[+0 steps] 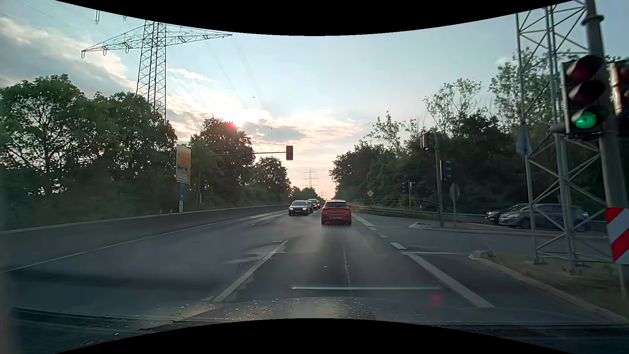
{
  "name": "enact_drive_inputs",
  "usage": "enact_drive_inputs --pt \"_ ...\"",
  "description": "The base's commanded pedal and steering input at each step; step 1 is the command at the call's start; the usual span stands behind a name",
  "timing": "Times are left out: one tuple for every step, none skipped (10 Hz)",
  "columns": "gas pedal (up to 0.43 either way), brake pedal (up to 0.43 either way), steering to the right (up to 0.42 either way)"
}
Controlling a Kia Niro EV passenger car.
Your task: Follow the waypoints while adhering to traffic rules and regulations
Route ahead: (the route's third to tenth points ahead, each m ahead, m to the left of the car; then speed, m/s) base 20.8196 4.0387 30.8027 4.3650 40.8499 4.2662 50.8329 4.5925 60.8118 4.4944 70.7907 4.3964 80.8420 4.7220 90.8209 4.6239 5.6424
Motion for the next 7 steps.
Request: enact_drive_inputs --pt "0.378 0.0 -0.006" --pt "0.378 0.0 -0.006" --pt "0.378 0.0 -0.006" --pt "0.37 0.0 -0.006" --pt "0.37 0.0 -0.006" --pt "0.37 0.0 -0.006" --pt "0.37 0.0 -0.006"
